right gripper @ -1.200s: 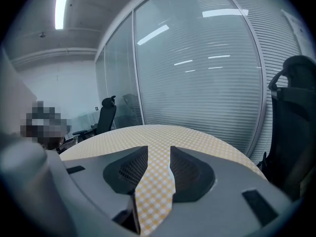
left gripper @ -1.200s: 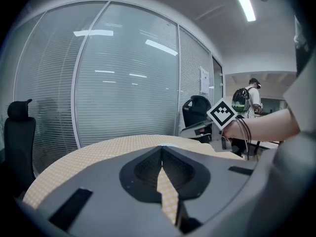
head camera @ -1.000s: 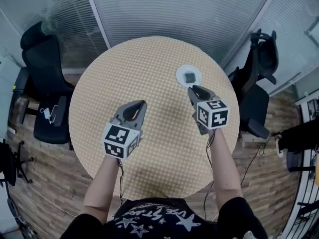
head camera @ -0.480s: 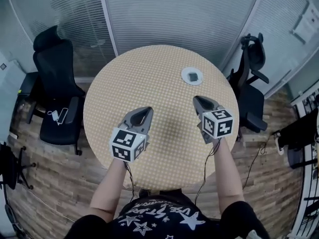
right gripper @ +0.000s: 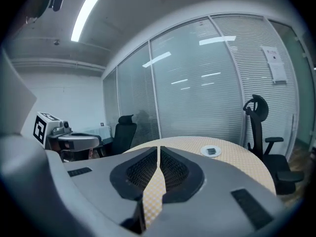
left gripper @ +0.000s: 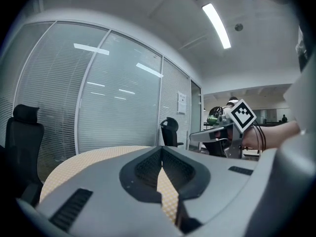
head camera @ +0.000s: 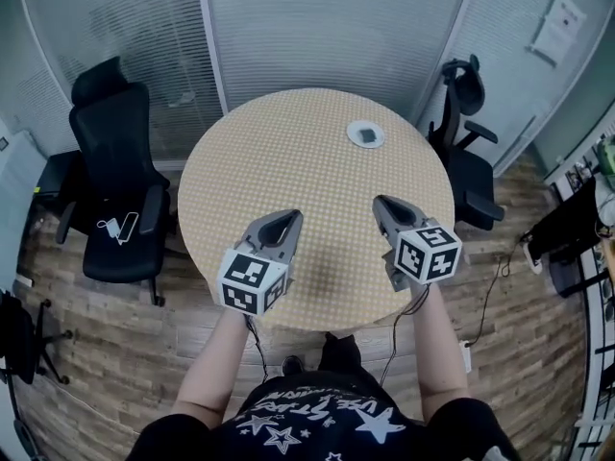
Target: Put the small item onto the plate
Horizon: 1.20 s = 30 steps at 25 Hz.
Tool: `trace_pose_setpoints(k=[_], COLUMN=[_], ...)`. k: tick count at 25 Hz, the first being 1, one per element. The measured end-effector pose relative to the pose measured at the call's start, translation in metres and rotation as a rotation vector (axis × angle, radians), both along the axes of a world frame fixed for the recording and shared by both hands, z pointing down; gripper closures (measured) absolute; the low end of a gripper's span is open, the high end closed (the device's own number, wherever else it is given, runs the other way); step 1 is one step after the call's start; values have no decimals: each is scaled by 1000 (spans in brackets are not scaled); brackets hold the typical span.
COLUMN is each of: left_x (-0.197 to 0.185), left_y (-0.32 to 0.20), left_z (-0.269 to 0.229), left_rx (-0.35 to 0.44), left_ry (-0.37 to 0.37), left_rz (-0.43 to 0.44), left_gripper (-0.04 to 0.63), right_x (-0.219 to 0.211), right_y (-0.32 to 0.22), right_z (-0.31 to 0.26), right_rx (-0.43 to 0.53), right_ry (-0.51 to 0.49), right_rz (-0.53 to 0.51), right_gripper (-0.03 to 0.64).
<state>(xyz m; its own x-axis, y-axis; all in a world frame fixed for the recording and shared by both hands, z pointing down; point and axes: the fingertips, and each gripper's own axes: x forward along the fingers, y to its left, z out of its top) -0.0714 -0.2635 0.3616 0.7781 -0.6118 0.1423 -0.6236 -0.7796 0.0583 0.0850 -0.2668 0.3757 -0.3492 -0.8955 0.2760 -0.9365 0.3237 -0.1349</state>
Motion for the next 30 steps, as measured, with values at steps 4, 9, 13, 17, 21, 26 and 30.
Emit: trace_pose_setpoints(k=[4, 9, 13, 17, 21, 26, 30], left_x=[-12, -13, -11, -8, -3, 15, 32], left_y=[25, 46, 62, 71, 81, 108, 141], left_z=[3, 11, 10, 7, 9, 6, 2], left_rx=[-4, -34, -32, -24, -33, -37, -27], left_ry=[13, 17, 13, 6, -7, 4, 0], left_rz=[35, 53, 59, 38, 11, -9, -20], left_gripper=[588, 588, 588, 588, 588, 588, 588], right_x=[-13, -12, -8, -3, -1, 8, 12], right_y=[44, 78, 95, 102, 113, 144, 175], right_z=[-11, -10, -1, 3, 2, -1, 1], right_rx=[21, 28, 13, 10, 11, 26, 34], right_ry=[-77, -64, -82, -95, -87, -94, -114], right_rz=[23, 59, 68, 57, 29, -10, -55], right_gripper=[578, 578, 578, 578, 578, 578, 578])
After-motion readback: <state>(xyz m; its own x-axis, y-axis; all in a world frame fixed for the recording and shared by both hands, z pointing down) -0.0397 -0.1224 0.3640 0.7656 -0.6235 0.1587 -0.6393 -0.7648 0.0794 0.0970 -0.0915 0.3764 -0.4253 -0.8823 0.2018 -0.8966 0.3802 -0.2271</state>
